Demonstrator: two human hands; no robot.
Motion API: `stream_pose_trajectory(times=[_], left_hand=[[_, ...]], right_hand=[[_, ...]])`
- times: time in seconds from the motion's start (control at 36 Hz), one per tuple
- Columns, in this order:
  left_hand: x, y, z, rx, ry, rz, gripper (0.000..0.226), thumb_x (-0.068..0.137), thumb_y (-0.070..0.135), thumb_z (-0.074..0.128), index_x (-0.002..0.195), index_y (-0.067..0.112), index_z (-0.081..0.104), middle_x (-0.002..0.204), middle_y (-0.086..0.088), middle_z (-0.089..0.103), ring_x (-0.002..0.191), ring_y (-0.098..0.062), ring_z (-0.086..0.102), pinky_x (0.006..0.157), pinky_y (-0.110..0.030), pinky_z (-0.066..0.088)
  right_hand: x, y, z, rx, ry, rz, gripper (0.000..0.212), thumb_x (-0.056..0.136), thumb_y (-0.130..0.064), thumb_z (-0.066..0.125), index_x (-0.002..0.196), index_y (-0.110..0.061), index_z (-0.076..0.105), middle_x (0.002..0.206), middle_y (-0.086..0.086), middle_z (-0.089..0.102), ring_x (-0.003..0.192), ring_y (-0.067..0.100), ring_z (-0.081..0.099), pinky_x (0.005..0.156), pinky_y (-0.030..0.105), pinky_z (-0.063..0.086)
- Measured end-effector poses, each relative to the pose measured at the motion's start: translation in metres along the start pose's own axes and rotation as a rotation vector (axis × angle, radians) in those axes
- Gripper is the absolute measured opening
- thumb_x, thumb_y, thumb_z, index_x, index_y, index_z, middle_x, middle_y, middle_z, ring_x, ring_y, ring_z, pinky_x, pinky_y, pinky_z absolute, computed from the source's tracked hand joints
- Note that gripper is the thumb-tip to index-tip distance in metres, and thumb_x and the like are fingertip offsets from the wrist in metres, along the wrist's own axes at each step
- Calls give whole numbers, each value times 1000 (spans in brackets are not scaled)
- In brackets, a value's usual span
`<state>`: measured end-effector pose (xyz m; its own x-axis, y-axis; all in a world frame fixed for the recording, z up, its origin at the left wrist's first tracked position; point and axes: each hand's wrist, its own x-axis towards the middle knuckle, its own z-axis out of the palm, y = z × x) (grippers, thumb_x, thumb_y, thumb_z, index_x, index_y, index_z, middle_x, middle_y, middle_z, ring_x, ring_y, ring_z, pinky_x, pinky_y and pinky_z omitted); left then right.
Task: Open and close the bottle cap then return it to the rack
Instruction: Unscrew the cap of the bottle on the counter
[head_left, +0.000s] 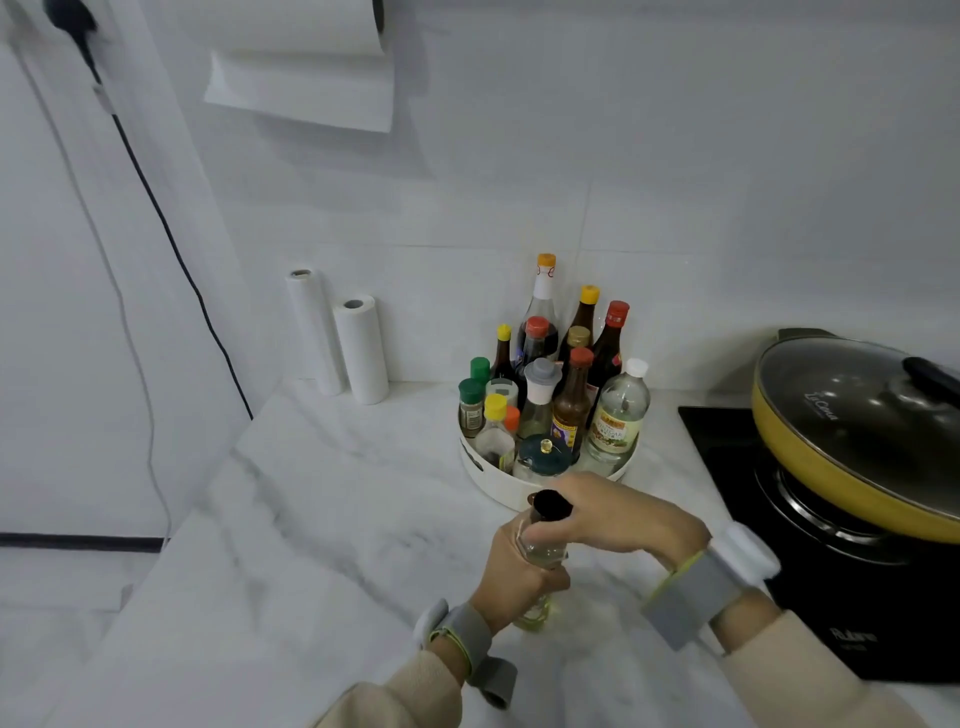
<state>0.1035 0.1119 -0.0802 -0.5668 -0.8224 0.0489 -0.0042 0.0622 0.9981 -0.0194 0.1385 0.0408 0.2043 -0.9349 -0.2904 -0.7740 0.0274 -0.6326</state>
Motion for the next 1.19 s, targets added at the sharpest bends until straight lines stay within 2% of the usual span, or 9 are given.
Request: stream_pose_trajectory(times=[0.11,0.19,0.36,0.47,0.58,0.72,0.89,1.03,1.19], left_hand=[[-1,1,2,-6,-1,25,42,52,-13,62,68,25,64,64,11,65,59,-7,59,56,-12,46],[1,-1,0,19,25,22,42,51,-15,63,62,26,62,61,10,66,58,-6,60,56,-12,45],[1,-5,-1,8,28,24,34,49,-10,64,74,14,62,71,3,63,63,-10,57,58,-18,47],[1,-1,0,6,22,25,33,51,-7,64,74,17,58,69,1,59,60,-9,54,54,-18,46],[1,-6,-1,22,13,18,31,53,-4,66,75,16,58,70,0,59,61,-7,55,57,-18,49],[1,-4,-2,27,33,21,29,46,3,65,72,14,57,66,8,60,61,-10,52,57,-21,46],[5,-11,-3,67,49,22,32,48,-11,66,70,13,62,70,-2,62,65,-19,57,59,-31,47],[3,-6,-2,49,30,2,26,49,-5,64,67,11,55,65,-1,57,59,-14,49,53,-24,42],[3,-10,0,80,79,-27,36,46,10,67,74,-6,53,70,-11,58,64,-20,51,59,-36,44]], right_hand=[[-14,-2,16,-303,367,122,60,65,-83,46,73,-24,52,67,-6,56,62,13,50,57,34,38],[-13,-11,29,-327,523,146,53,75,-71,53,77,-19,45,73,-1,53,67,19,49,55,33,34],[-11,-7,21,-11,355,-9,35,79,-34,71,66,-25,40,63,-3,46,57,13,41,52,27,33],[-14,-3,3,36,198,-89,22,75,-21,77,85,-16,58,74,4,54,60,8,41,56,23,34],[-14,0,-4,13,157,-106,37,77,-8,75,108,-24,64,101,8,54,71,10,49,66,17,40],[-20,-7,8,78,351,23,68,58,-39,86,119,-32,55,102,-5,52,69,4,49,62,20,39],[-7,-18,32,5,571,107,39,64,-36,83,82,-12,57,82,3,58,72,15,51,52,20,35],[-7,-19,7,-148,325,-53,25,70,-19,79,91,-14,65,87,-7,49,82,12,48,60,15,34],[-5,-21,-19,-184,47,-170,51,68,2,75,111,-22,66,102,-9,60,92,4,54,75,19,46]])
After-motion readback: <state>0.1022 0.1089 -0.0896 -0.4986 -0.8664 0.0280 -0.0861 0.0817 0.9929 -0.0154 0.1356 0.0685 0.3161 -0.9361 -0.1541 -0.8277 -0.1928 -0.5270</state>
